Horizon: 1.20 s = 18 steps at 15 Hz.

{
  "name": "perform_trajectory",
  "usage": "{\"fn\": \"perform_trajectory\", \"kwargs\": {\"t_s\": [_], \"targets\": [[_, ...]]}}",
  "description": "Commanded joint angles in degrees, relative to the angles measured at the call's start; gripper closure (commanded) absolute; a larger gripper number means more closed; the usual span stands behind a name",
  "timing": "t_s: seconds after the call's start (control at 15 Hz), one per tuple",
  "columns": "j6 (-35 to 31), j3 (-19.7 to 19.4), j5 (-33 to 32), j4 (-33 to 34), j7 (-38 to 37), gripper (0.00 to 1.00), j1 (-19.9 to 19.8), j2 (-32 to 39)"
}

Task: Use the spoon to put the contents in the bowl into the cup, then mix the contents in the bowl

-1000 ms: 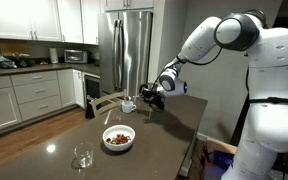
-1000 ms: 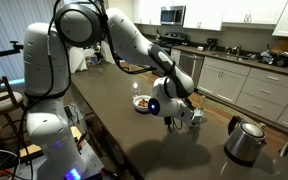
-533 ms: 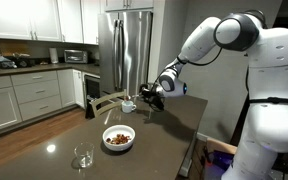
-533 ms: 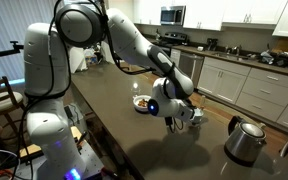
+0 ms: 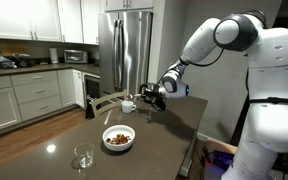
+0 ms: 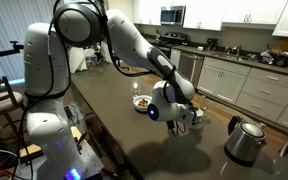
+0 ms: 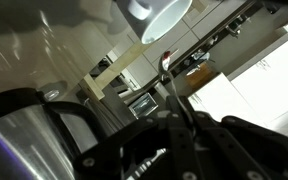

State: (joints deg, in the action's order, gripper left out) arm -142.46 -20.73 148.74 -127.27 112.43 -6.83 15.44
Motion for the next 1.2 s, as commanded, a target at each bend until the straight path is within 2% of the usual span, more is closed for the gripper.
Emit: {"fn": "perform_trajectory", "kwargs": {"t_s": [0.0, 0.27, 1.13], "targets": [[0.57, 0.35, 0.89, -1.79, 2.44, 0.97, -0.46, -0.82], [0.5, 0.63, 0.9, -2.78, 2.19, 0.97, -0.23, -0.95], [12.96, 1.1, 0.87, -5.72, 7.21, 0.97, -1.05, -0.9]]}}
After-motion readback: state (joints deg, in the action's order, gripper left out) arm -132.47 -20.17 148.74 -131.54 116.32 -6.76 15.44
